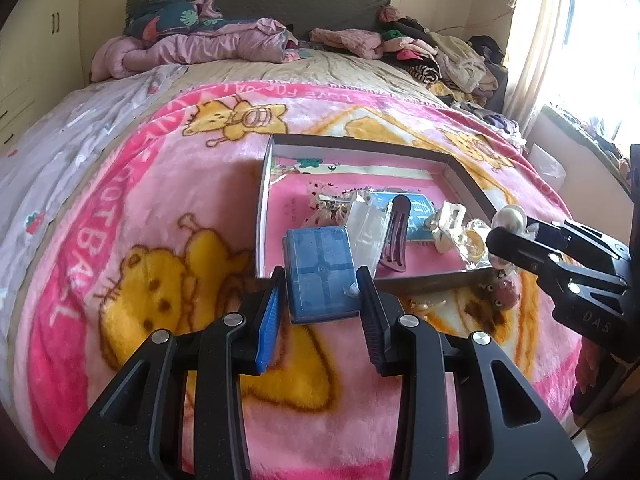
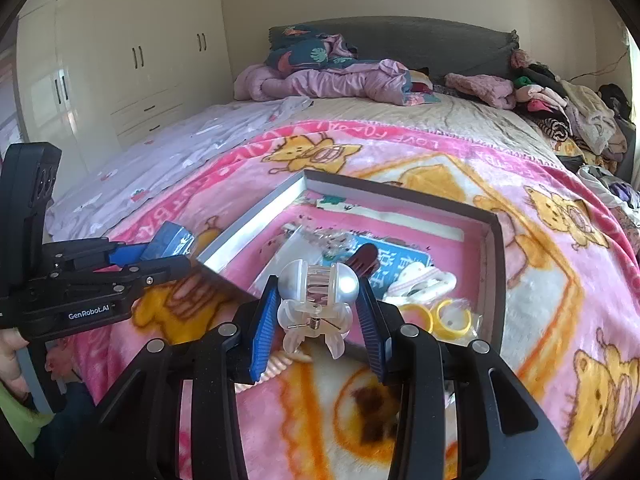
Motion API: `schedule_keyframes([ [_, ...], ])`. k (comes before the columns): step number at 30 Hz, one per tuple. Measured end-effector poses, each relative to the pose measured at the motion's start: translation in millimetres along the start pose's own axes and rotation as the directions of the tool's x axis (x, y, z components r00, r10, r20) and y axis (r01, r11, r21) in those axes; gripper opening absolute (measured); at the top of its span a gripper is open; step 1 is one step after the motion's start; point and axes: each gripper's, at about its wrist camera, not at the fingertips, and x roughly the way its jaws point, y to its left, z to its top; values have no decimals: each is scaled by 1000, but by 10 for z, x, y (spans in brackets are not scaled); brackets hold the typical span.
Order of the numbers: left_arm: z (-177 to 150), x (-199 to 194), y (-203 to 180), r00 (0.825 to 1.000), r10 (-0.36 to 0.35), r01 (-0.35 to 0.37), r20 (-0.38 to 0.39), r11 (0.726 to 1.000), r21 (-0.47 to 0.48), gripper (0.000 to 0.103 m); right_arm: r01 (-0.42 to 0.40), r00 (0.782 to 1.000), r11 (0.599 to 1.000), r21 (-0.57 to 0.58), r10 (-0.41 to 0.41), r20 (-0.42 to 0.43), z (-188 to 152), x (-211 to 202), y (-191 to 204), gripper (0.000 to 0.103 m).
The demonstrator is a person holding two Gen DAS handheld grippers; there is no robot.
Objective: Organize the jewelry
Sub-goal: 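Carry the blue case into the box with left tool while right tool carries the claw clip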
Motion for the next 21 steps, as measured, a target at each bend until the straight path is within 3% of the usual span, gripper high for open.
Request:
schedule_keyframes([
  [21, 343, 299, -59, 1000, -24, 24, -8, 999, 34, 28, 71, 997, 996, 51, -72, 16, 181, 160, -339, 37],
])
